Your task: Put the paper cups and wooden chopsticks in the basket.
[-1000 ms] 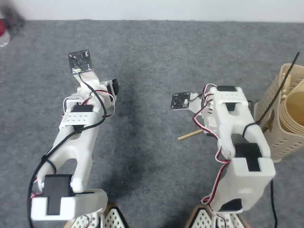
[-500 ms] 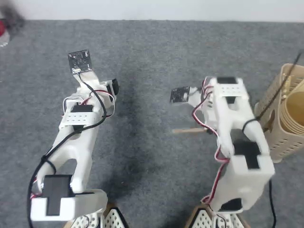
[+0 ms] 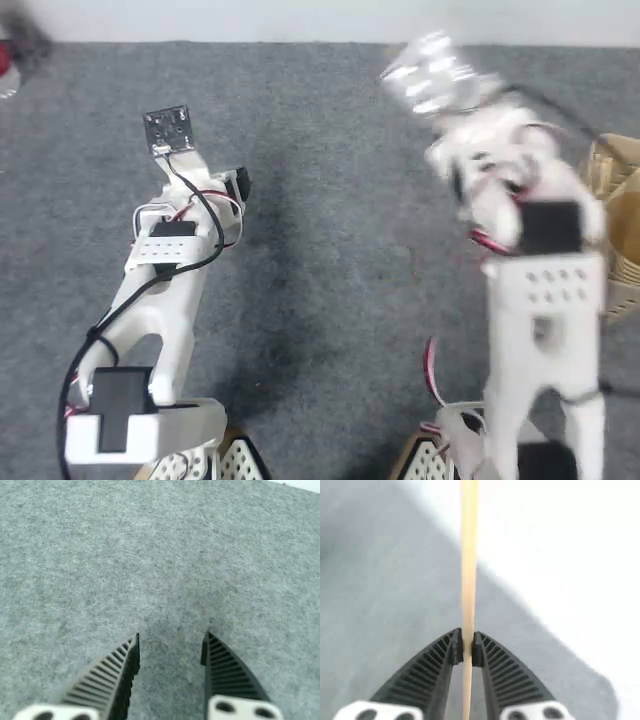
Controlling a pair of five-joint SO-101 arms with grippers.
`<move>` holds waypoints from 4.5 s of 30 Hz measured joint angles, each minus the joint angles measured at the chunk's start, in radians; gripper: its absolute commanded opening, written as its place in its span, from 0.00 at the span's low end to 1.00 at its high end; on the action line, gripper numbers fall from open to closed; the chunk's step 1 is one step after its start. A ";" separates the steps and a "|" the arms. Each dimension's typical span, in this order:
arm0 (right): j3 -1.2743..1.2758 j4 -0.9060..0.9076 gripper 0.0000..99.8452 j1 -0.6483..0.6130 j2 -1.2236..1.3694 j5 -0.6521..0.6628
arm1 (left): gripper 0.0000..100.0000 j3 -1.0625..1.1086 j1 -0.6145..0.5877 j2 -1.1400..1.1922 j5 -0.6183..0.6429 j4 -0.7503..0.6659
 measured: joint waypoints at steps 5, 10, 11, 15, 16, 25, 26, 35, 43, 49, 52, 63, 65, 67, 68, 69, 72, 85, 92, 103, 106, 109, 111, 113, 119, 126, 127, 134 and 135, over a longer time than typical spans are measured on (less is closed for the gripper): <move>0.132 -0.295 0.01 0.236 -0.075 -0.226 | 0.20 0.006 0.000 0.000 0.000 0.000; 0.307 -0.531 0.01 0.422 -0.080 -0.407 | 0.20 0.008 0.000 0.000 0.000 -0.002; 0.336 -0.569 0.01 0.443 -0.080 -0.434 | 0.20 0.008 0.000 0.000 0.000 -0.002; 0.416 -0.700 0.01 0.497 -0.080 -0.482 | 0.20 0.008 0.000 0.000 0.000 -0.002; 0.425 -0.723 0.01 0.500 -0.080 -0.483 | 0.20 0.008 0.000 0.000 0.000 -0.002; 0.542 -0.825 0.01 0.503 -0.080 -0.471 | 0.20 0.008 0.000 0.000 0.000 -0.002; 0.563 -0.850 0.01 0.505 -0.080 -0.468 | 0.20 0.008 0.000 0.000 0.000 -0.002; 0.628 -0.910 0.21 0.511 -0.080 -0.451 | 0.20 0.008 0.000 0.000 0.000 -0.002; 0.522 -0.626 0.18 0.540 -0.143 -0.448 | 0.20 0.008 0.000 0.000 0.000 -0.002; 0.115 0.000 0.17 0.446 -0.206 -0.442 | 0.20 0.008 0.000 0.000 0.000 -0.002; -0.107 0.292 0.17 0.390 -0.187 -0.440 | 0.20 0.008 0.000 0.000 0.000 -0.002; -0.292 0.697 0.17 0.485 0.058 -0.439 | 0.20 0.008 0.000 0.000 0.000 -0.002; -0.292 0.740 0.17 0.491 0.057 -0.439 | 0.20 0.008 0.000 0.000 0.000 -0.002; -0.292 0.749 0.17 0.494 0.057 -0.439 | 0.20 0.008 0.000 0.000 0.000 -0.002; -0.292 0.752 0.17 0.494 0.058 -0.439 | 0.20 0.008 0.000 0.000 0.000 -0.002; -0.292 0.752 0.17 0.494 0.060 -0.439 | 0.20 0.008 0.000 0.000 0.000 -0.002; -0.227 0.727 0.17 0.494 0.060 -0.420 | 0.20 0.008 0.000 0.000 0.000 -0.002; 0.253 0.285 0.03 0.496 0.048 -0.273 | 0.20 0.008 0.000 0.000 0.000 -0.002; 0.255 0.273 0.01 0.471 0.049 -0.121 | 0.20 0.008 0.000 0.000 0.000 -0.002; 0.321 0.098 0.01 0.043 -0.020 0.348 | 0.20 0.008 0.000 0.000 0.000 -0.002; 0.321 0.100 0.01 -0.049 -0.020 0.390 | 0.20 0.008 0.000 0.000 0.000 -0.002; 0.321 0.121 0.01 -0.091 -0.021 0.388 | 0.20 0.008 0.000 0.000 0.000 -0.002; 0.321 0.132 0.01 -0.110 -0.035 0.388 | 0.20 0.008 0.000 0.000 0.000 -0.002; 0.321 0.132 0.01 -0.127 -0.043 0.388 | 0.20 0.008 0.000 0.000 0.000 -0.002; 0.315 0.146 0.01 -0.180 -0.046 0.388 | 0.20 0.008 0.000 0.000 0.000 -0.002; 0.269 0.252 0.01 -0.328 -0.049 0.496 | 0.20 0.008 0.000 0.000 0.000 -0.002; 0.269 0.255 0.01 -0.336 -0.049 0.522 | 0.20 0.008 0.000 0.000 0.000 -0.002; 0.285 0.258 0.01 -0.345 -0.052 0.707 | 0.20 0.008 0.000 0.000 0.000 -0.002; 0.295 0.255 0.01 -0.345 -0.060 0.727 | 0.20 0.008 0.000 0.000 0.000 -0.002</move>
